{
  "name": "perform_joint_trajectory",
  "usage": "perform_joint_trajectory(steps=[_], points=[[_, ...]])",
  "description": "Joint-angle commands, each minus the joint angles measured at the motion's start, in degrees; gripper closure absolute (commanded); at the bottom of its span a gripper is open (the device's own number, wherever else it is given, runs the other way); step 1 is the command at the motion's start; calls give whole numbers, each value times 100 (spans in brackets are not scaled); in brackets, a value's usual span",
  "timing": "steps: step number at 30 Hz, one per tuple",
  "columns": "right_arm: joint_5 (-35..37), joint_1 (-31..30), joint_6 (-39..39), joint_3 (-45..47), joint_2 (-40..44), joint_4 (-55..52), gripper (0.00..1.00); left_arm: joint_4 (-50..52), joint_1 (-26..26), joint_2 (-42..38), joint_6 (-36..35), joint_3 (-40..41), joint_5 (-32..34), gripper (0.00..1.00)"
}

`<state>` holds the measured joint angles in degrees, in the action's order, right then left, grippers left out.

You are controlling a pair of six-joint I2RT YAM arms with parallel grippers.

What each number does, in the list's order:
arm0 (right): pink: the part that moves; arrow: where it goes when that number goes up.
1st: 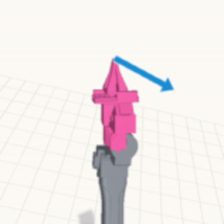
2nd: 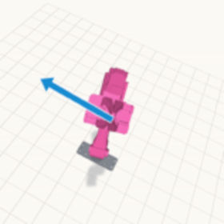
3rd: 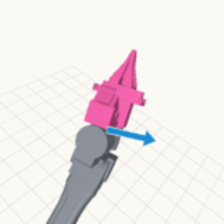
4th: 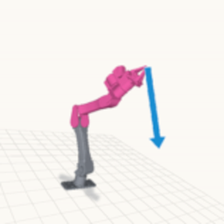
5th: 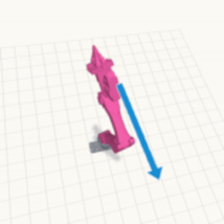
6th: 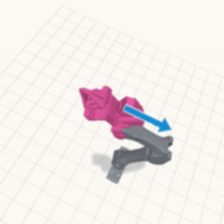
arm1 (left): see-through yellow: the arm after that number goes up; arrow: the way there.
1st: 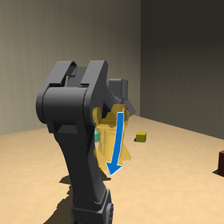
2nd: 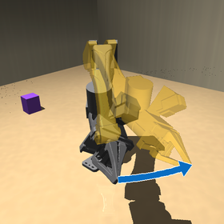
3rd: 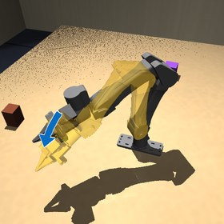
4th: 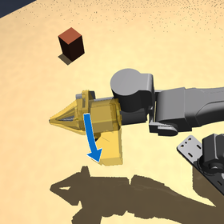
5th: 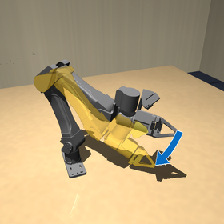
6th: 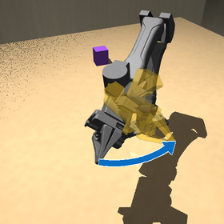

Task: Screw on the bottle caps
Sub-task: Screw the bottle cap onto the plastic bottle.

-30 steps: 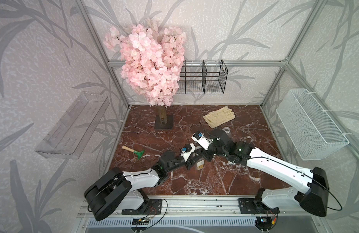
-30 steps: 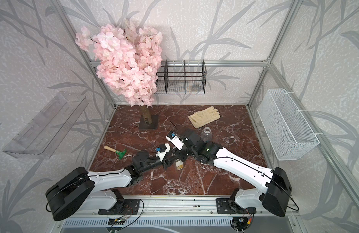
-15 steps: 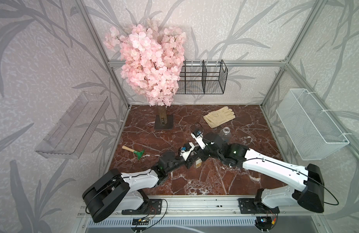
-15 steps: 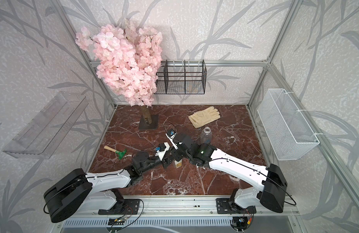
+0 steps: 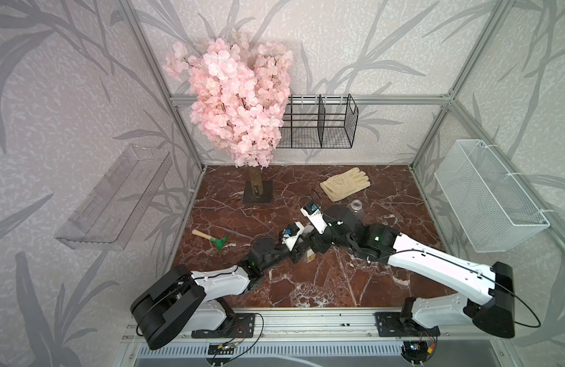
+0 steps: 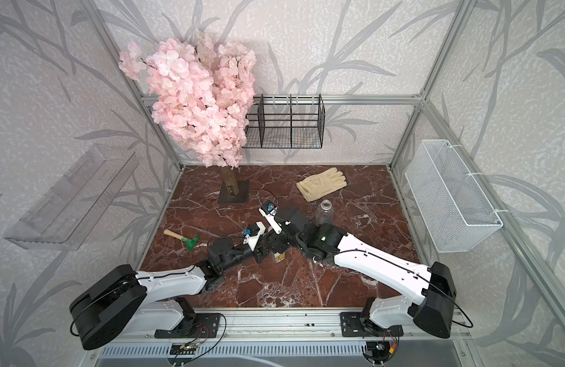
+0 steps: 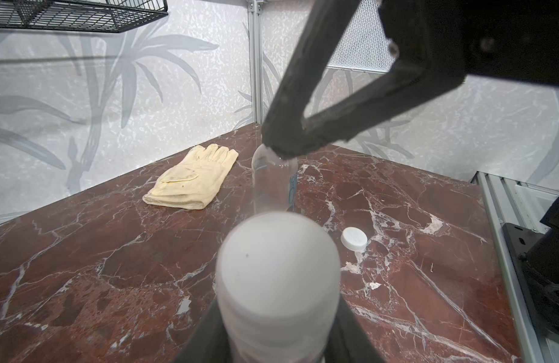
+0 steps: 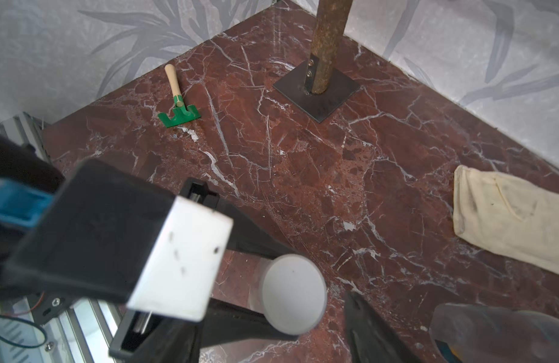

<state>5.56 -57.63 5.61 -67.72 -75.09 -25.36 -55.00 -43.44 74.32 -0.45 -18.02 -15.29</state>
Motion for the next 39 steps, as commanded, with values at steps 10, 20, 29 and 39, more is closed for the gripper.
perform_joint_trajectory(steps=[10, 20, 29, 39], points=[[-5650, 2201, -3260, 380, 750, -684, 21, 300, 11, 177, -132, 128, -918, 75], [-6164, 2396, -5609, -427, -669, -1653, 22, 206, 11, 346, -101, 87, -1310, 75], [-6036, 2396, -5378, -162, -939, -625, 25, 209, 11, 362, -104, 98, -1274, 75], [-6040, 2394, -5267, -54, -1100, -368, 31, 215, 11, 361, -105, 106, -1266, 75]])
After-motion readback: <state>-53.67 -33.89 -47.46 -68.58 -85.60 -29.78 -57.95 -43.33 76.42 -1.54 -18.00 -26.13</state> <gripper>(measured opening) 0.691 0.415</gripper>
